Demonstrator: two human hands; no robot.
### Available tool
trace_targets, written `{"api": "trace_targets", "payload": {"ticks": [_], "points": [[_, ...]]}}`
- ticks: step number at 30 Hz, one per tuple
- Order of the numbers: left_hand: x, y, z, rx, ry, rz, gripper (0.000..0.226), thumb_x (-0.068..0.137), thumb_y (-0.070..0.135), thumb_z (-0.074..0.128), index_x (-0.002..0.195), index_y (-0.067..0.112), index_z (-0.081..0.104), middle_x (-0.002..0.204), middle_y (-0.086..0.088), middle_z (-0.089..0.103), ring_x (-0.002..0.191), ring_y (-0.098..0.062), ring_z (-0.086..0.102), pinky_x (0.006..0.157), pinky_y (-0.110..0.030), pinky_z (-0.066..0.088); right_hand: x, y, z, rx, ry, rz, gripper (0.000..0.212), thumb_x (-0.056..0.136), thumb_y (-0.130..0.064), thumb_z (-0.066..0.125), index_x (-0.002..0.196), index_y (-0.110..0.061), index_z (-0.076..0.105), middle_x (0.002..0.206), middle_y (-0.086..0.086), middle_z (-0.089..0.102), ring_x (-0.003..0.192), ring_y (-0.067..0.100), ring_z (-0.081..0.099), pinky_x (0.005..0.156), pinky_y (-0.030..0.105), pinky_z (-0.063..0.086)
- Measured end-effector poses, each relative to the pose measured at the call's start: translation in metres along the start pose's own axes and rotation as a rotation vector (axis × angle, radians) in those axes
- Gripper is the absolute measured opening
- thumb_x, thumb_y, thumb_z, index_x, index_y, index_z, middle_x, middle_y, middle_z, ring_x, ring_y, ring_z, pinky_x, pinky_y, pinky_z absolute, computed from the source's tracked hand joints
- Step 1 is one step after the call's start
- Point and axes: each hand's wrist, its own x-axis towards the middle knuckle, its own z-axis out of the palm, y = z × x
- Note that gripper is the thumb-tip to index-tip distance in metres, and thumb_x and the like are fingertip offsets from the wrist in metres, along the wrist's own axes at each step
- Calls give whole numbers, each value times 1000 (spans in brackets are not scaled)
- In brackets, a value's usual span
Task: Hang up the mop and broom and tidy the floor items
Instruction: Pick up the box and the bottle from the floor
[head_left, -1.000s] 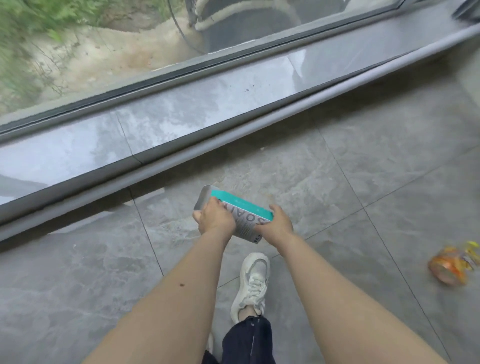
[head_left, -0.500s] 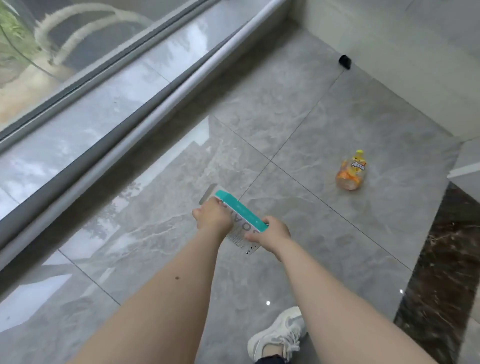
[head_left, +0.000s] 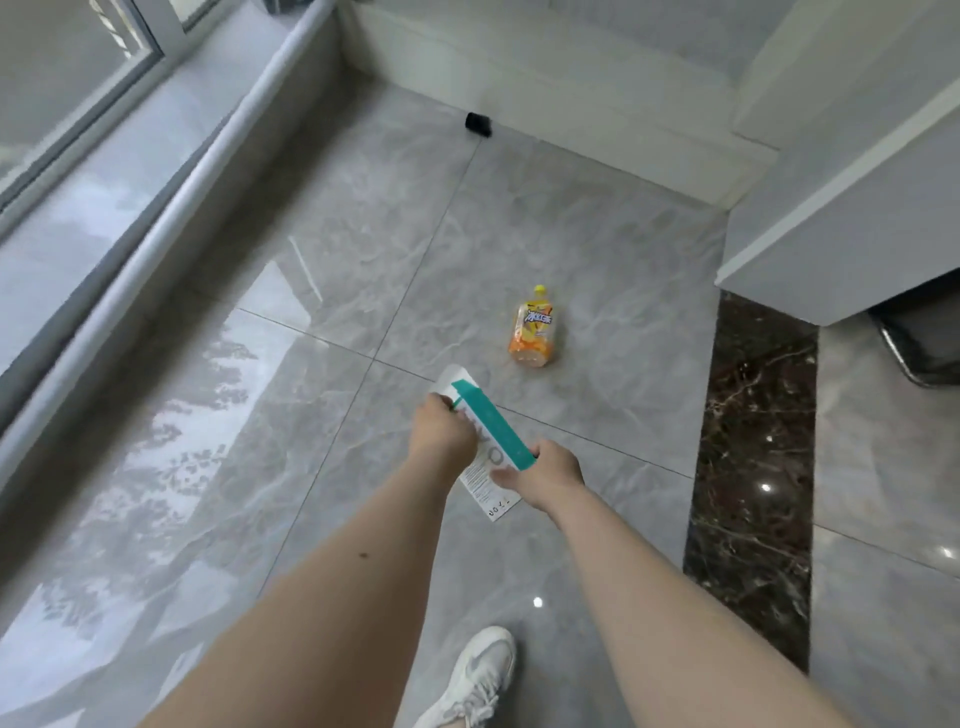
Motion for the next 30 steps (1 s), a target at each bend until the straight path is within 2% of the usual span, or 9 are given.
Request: {"api": "trace_targets", "payload": {"ticks": [5, 9, 10, 12, 14, 17, 22, 26, 30], "points": [[-4, 56, 62, 58, -70, 64, 36, 96, 16, 43, 130, 7, 46, 128, -16, 53, 106, -31, 58, 76, -33, 47, 22, 20, -71, 48, 58, 50, 46, 75, -30, 76, 113, -10, 61, 116, 7, 66, 93, 22, 62, 67, 23, 44], [-1, 85, 95, 79, -117, 41, 36, 95, 12, 44, 130, 7, 46, 124, -12, 58, 90, -26, 58, 67, -29, 45, 41, 27, -109, 73, 102, 111, 49, 79, -32, 73, 117, -8, 56, 120, 8, 65, 85, 21, 62, 45, 17, 39], [2, 88, 99, 94, -118, 37, 37, 95, 12, 45, 132, 7, 46, 125, -12, 58, 89, -24, 56, 66, -28, 43, 46, 26, -113, 75, 114, 118, 50, 79, -33, 73, 118, -7, 55, 121, 9, 64, 91, 23, 66, 47, 19, 44], [9, 98, 108, 123, -109, 42, 40, 95, 13, 45, 135, 6, 44, 131, -13, 56, 102, -27, 58, 70, -28, 43, 58, 22, -123, 86, 138, 144, 52, 79, -34, 72, 119, -7, 53, 123, 10, 63, 100, 26, 68, 61, 27, 56], [20, 108, 112, 134, -101, 45, 43, 94, 14, 46, 136, 5, 43, 134, -15, 53, 114, -29, 56, 75, -30, 44, 71, 15, -131, 113, 148, 171, 53, 79, -34, 72, 119, -7, 51, 126, 10, 61, 103, 28, 67, 71, 31, 58], [44, 127, 117, 143, -89, 52, 40, 94, 19, 45, 131, 4, 46, 132, -17, 54, 114, -32, 56, 83, -34, 46, 94, 1, -142, 136, 179, 192, 54, 78, -33, 74, 118, -6, 49, 126, 11, 60, 104, 29, 66, 78, 35, 59], [99, 162, 128, 192, -73, 47, 36, 92, 14, 44, 127, 4, 49, 132, -17, 53, 118, -33, 53, 92, -33, 44, 149, -30, -159, 171, 203, 226, 56, 78, -31, 75, 119, -4, 49, 127, 13, 59, 105, 32, 66, 81, 38, 60], [144, 177, 136, 212, -94, 20, 38, 93, 14, 45, 130, 6, 47, 134, -15, 51, 118, -31, 53, 79, -28, 38, 193, -51, -160, 205, 192, 262, 56, 79, -28, 75, 119, -3, 46, 129, 15, 57, 108, 32, 65, 81, 38, 60], [184, 179, 147, 252, -111, -13, 40, 93, 13, 45, 132, 6, 46, 134, -15, 51, 116, -32, 54, 78, -28, 40, 230, -63, -154, 260, 186, 293, 57, 80, -26, 74, 119, -2, 41, 132, 17, 55, 112, 33, 63, 85, 40, 58]]}}
